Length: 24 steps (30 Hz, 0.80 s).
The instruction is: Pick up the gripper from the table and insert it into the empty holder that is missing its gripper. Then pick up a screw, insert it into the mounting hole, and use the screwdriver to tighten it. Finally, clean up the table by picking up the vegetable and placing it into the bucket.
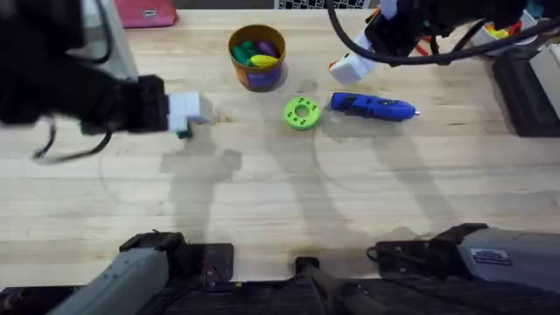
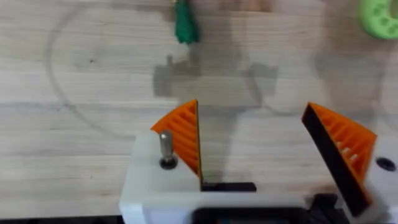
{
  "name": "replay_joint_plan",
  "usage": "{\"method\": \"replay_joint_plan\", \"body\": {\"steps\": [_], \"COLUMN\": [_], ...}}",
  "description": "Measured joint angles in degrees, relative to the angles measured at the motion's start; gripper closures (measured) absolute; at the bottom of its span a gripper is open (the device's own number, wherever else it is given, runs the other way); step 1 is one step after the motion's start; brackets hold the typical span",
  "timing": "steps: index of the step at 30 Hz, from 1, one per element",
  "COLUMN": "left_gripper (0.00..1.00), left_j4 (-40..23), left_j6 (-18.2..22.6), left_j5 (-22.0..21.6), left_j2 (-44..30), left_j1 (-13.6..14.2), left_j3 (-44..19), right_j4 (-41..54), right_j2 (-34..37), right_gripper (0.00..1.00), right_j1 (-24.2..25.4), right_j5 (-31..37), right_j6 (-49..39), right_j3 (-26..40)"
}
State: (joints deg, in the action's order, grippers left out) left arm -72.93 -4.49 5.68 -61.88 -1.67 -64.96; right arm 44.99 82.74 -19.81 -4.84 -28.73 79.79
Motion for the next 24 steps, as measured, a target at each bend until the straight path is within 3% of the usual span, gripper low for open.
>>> {"method": "replay_joint_plan", "body": {"steps": [6, 11, 19, 24], "left_gripper": [0.015, 0.015, 0.016, 0.015], "left_j4": [2.30, 6.00, 9.10, 12.87], "left_j6": [-3.02, -3.72, -3.69, -3.69], "left_j5": [-4.49, -5.96, -6.86, -6.80], "left_j2": [-17.31, -28.74, -40.37, -45.73], "left_j1": [-0.45, -2.65, -7.96, -7.98], "left_j3": [-5.88, -9.97, -10.24, -10.24], "right_j4": [0.00, 0.23, 0.31, 0.33], "right_j2": [0.00, 0.00, 0.00, 0.00], "right_gripper": [0.008, 0.008, 0.009, 0.007], "right_j1": [0.00, 0.00, 0.00, 0.00], "right_j5": [0.00, -0.01, 0.00, -0.02], "right_j6": [0.00, 0.02, 0.02, 0.02], "right_j3": [0.00, 0.00, 0.00, 0.00]}}
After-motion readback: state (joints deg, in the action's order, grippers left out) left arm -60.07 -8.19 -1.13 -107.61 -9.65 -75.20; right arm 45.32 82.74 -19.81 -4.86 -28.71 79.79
